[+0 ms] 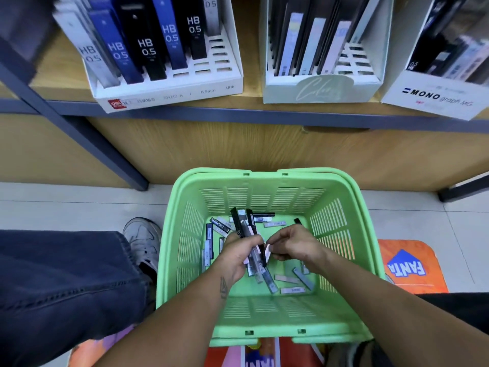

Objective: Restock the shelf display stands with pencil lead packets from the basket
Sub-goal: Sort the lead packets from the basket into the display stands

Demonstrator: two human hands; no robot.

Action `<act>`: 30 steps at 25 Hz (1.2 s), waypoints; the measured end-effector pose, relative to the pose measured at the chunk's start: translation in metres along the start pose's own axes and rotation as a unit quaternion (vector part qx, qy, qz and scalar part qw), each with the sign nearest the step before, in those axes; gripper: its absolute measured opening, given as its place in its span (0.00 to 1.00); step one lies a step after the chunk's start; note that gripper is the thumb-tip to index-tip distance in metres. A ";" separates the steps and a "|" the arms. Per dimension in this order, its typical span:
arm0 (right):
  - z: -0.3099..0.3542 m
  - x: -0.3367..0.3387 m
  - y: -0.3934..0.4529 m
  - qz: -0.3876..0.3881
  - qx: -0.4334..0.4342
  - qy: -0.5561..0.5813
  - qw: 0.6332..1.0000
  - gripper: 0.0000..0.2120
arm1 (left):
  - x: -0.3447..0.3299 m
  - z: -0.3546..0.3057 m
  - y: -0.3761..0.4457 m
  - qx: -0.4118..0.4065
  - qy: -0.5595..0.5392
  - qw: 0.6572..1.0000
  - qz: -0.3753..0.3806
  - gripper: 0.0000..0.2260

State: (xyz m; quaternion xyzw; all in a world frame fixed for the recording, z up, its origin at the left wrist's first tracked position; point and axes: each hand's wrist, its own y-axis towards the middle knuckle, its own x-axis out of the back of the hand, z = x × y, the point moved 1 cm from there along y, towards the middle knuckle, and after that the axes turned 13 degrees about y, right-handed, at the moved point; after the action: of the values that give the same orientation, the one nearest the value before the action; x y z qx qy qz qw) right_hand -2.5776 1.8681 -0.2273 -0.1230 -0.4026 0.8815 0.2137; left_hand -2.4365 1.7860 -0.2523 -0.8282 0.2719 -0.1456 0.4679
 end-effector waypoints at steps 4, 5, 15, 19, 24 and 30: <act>0.031 0.016 -0.007 -0.010 0.048 0.043 0.998 0.04 | 0.001 -0.018 -0.017 -0.031 0.024 0.997 0.065 0.28; 0.038 0.019 -0.010 0.005 0.047 0.055 0.997 0.04 | 0.001 -0.023 -0.024 -0.031 0.025 0.996 0.081 0.27; 0.121 0.052 -0.081 0.104 0.137 -0.010 0.985 0.08 | 0.006 -0.098 -0.110 -0.116 0.161 0.959 0.203 0.23; 0.163 0.070 -0.124 0.108 0.177 -0.037 0.978 0.13 | -0.003 -0.134 -0.155 -0.196 0.250 0.921 0.227 0.18; 0.220 0.076 -0.187 0.070 0.302 0.008 0.951 0.09 | -0.025 -0.203 -0.216 -0.273 0.257 0.910 0.177 0.16; 0.261 0.095 -0.227 0.048 0.411 -0.015 0.910 0.13 | -0.066 -0.266 -0.259 -0.333 0.258 0.900 0.113 0.11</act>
State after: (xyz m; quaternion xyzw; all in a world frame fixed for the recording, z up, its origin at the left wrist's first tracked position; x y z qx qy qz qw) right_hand -2.7000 1.8743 0.1100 -0.0300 -0.0011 0.9801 0.1964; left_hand -2.5403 1.7471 0.1079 -0.8328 0.5076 -0.2012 0.0912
